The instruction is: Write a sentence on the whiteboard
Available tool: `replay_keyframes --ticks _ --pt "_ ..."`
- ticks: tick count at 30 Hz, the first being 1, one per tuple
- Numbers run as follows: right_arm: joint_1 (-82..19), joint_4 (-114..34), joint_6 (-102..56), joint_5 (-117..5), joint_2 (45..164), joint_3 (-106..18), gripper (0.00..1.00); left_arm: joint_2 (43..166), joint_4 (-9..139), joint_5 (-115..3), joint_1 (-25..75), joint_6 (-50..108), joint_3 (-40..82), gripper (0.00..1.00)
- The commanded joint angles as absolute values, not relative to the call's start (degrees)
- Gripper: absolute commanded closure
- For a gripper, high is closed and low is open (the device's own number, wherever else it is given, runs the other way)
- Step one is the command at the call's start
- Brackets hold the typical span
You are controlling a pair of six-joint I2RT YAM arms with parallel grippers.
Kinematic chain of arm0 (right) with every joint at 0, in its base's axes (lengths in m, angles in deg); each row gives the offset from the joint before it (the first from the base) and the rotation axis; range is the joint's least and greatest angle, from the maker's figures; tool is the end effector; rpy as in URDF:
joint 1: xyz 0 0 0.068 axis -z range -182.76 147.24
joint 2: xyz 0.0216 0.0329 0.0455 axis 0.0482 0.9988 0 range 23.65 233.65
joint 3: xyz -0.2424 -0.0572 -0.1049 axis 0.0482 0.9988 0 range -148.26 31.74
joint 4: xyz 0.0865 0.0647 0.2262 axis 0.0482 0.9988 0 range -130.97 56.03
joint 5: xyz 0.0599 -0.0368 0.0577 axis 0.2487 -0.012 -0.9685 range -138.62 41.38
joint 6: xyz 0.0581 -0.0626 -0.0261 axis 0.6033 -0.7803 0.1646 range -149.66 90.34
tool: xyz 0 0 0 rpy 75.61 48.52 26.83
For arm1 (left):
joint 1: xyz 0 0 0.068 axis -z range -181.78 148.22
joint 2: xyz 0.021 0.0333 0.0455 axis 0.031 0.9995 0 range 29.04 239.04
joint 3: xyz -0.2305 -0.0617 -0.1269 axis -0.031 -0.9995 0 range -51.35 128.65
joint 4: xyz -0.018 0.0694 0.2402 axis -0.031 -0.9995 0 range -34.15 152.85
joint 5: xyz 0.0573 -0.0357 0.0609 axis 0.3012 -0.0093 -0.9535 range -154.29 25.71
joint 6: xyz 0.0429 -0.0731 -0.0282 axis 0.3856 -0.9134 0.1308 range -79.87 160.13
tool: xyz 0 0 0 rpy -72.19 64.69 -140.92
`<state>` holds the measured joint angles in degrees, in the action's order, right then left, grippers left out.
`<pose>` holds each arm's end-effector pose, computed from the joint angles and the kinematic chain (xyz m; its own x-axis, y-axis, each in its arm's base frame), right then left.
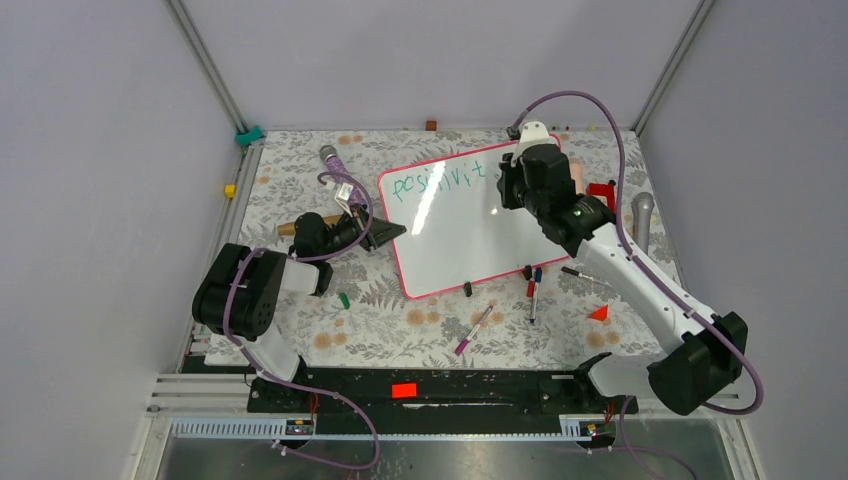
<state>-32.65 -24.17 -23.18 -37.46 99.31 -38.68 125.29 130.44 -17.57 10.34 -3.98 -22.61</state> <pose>0.2974 0.1532 0.3480 -0.3609 -0.0798 -0.9292 -0.2945 0.9551 0.0324 0.3024 -0.1242 0.1807 -0.5946 -0.3605 -0.7187 0.6153 0.3713 -0.6954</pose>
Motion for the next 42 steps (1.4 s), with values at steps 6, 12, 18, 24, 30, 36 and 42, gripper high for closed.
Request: replay_keyframes --ticks 6,12,18,24,30,36,42 --pt "-32.38 -25.44 -23.63 -34.76 101.0 -41.0 1.0 125.38 125.6 -20.29 10.62 2.23 -24.09 1.0" --pt "-32.38 -25.47 -23.8 -34.02 103.45 -42.03 1.0 125.55 125.67 -20.34 10.6 2.18 -24.1 1.0" --pt "-32.11 -23.47 -23.64 -33.25 105.25 -43.35 1.0 125.56 125.6 -20.28 10.62 2.2 -24.09 1.0" --pt "-31.94 -22.71 -23.48 -33.62 104.81 -42.63 1.0 125.56 125.65 -20.29 10.62 2.12 -24.1 1.0" --pt "-31.94 -21.18 -23.74 -34.47 104.34 -42.34 1.0 125.1 125.53 -20.51 10.57 2.33 -24.45 1.0" --pt "-31.94 -21.02 -23.97 -34.13 103.22 -40.94 1.0 125.1 125.6 -20.5 10.61 2.31 -24.54 1.0" --pt "-31.94 -21.0 -23.48 -32.32 103.75 -41.3 1.0 125.06 125.62 -20.52 10.62 2.33 -24.54 1.0"
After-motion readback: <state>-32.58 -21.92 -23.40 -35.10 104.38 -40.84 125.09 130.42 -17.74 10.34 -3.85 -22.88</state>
